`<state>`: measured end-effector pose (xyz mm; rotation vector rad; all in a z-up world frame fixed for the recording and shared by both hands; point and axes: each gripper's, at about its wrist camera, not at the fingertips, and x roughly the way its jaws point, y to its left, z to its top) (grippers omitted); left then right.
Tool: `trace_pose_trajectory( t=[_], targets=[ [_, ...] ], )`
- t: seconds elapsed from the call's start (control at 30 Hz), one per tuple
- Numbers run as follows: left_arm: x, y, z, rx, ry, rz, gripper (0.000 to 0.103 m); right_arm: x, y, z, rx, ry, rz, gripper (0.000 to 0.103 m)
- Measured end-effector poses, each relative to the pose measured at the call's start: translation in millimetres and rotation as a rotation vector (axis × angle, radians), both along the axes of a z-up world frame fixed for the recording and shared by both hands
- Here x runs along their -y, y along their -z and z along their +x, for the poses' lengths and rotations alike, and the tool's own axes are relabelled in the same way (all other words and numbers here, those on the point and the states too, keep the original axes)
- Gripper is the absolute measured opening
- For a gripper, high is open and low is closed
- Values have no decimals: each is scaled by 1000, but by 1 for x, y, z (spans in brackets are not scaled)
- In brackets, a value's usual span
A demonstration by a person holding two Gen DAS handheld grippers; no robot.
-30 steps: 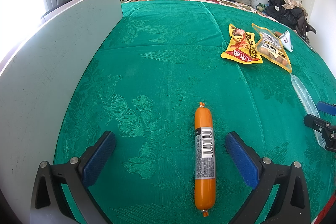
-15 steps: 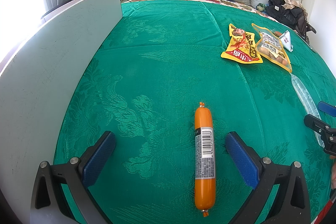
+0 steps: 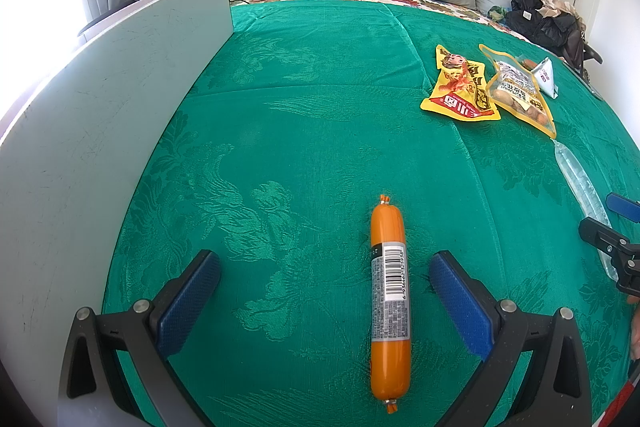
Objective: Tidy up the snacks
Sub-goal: 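Lower the right tool over the clear jelly stick while the left tool holds the sausage, then carry sausage and jelly stick into the box and open both tools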
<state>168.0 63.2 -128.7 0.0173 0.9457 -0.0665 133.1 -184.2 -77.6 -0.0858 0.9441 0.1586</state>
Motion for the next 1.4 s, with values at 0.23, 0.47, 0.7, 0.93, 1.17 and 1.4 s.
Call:
trace_pose_trajectory(
  t=[0.23, 0.47, 0.7, 0.93, 1.17, 1.4],
  targets=[
    [8, -6, 8, -176, 114, 3, 102, -7, -8, 35, -294, -17, -24, 93],
    [14, -22, 3, -203, 137, -35, 15, -23, -23, 54, -397, -40, 0, 19],
    [-18, -27, -36, -143, 71, -292, 15, -2, -50, 15, -363, -11, 206, 19],
    [-17, -51, -50, -84, 93, -355, 15, 9, -45, -13, -379, 0, 233, 19],
    [-25, -77, -63, -44, 97, -407, 15, -21, -59, -21, -316, -78, 111, 19],
    [-109, -151, -76, 95, -24, -462, 15, -107, -122, -8, -269, -209, 258, 19]
  ],
)
